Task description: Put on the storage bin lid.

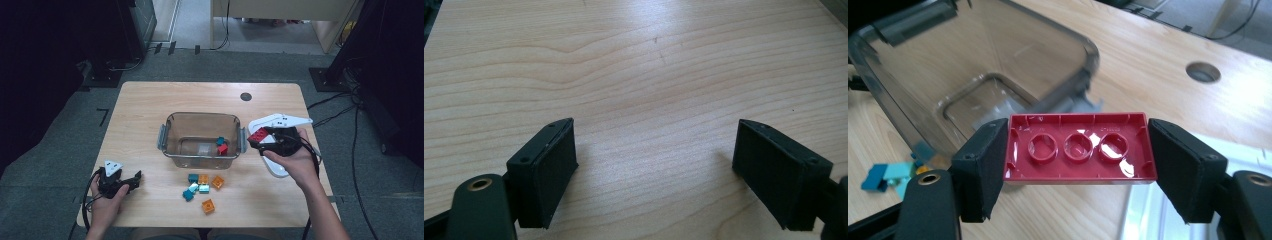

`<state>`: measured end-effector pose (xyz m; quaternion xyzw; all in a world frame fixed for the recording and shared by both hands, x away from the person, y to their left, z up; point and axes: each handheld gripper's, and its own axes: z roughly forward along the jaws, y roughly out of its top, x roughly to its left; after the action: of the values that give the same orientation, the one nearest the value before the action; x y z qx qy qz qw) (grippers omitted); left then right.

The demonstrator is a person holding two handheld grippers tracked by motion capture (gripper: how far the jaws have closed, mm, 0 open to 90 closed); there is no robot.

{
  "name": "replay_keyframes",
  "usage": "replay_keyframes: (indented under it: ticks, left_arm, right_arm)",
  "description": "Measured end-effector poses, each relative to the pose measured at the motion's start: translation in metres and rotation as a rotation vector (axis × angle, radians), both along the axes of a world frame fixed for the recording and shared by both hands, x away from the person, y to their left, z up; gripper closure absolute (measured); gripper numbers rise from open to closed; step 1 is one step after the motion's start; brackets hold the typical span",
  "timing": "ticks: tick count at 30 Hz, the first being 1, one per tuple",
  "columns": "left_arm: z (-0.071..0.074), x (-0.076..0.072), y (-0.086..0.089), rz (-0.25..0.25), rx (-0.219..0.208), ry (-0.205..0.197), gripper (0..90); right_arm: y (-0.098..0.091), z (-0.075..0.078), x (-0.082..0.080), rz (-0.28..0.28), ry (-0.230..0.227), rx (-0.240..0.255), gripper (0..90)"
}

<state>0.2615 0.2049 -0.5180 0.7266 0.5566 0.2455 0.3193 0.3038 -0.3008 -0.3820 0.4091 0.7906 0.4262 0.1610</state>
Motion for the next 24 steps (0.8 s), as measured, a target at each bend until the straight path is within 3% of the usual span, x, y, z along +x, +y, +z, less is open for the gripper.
replay_keyframes:
  ticks: [8, 16, 21, 24]
  left_arm:
    - [0.000, 0.000, 0.000, 0.000, 0.000, 0.000, 17.6]
    - [0.000, 0.000, 0.000, 0.000, 0.000, 0.000, 17.7]
    - [0.000, 0.000, 0.000, 0.001, -0.002, -0.001, 17.6]
    - [0.000, 0.000, 0.000, 0.000, -0.001, 0.000, 17.6]
  right_arm:
    - [0.033, 0.014, 0.015, 0.058, -0.013, 0.016, 27.6]
    - [0.073, 0.011, 0.028, 0.131, -0.009, 0.010, 27.6]
    - [0.085, 0.009, 0.033, 0.156, -0.007, 0.024, 27.2]
    - [0.084, 0.011, 0.033, 0.149, -0.001, 0.043, 13.3]
